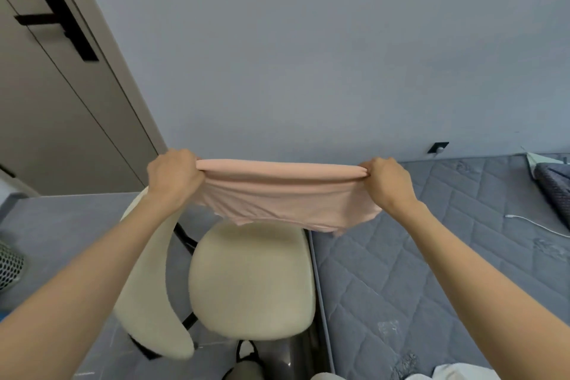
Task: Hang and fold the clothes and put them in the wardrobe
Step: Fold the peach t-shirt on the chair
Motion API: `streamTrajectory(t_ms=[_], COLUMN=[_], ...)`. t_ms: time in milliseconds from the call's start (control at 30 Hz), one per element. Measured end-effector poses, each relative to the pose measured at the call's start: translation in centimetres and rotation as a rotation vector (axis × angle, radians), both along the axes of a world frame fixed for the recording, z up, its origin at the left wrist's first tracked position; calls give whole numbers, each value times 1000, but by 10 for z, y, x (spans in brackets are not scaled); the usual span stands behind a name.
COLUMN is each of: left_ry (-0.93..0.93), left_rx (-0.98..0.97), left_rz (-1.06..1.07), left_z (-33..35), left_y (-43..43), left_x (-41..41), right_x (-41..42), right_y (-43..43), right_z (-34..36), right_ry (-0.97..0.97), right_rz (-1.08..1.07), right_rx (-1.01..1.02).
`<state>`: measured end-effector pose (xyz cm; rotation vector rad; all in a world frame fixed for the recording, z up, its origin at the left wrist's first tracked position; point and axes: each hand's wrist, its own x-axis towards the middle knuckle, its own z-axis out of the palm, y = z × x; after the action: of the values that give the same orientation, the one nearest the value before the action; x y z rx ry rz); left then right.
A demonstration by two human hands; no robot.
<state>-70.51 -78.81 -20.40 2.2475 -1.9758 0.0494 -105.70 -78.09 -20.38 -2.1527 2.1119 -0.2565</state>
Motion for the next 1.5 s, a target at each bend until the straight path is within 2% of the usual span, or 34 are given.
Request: streamTrajectory(t_ms=[267,400,500,667,867,1133,1400,1500], left_ry=[-40,13,-8,-65,-137,-217,-120,-139], left_rx=[-1,276,486,570,564,527,564,518], left_rz=[106,174,146,97,51,5,-61,-53], left_z=[2,9,6,-24,-85,-175,-235,-247], left_y=[101,127,136,134,93,-15,-130,-151], left_x=[-31,-34,-34,-33,-13,22,46,46], right_x=[-29,-30,-30,-27,-12,23,51,55], right_y=[88,100,102,94,54,-49,-153,-178], right_z=[15,17,4,-33,-90,-161,-209,-224], right_ry=[24,142,184,277,347,395,429,420], right_rz=[26,44,62,84,105,105,23,15], right_rx=[-22,-14,38,189,322,410,418,430])
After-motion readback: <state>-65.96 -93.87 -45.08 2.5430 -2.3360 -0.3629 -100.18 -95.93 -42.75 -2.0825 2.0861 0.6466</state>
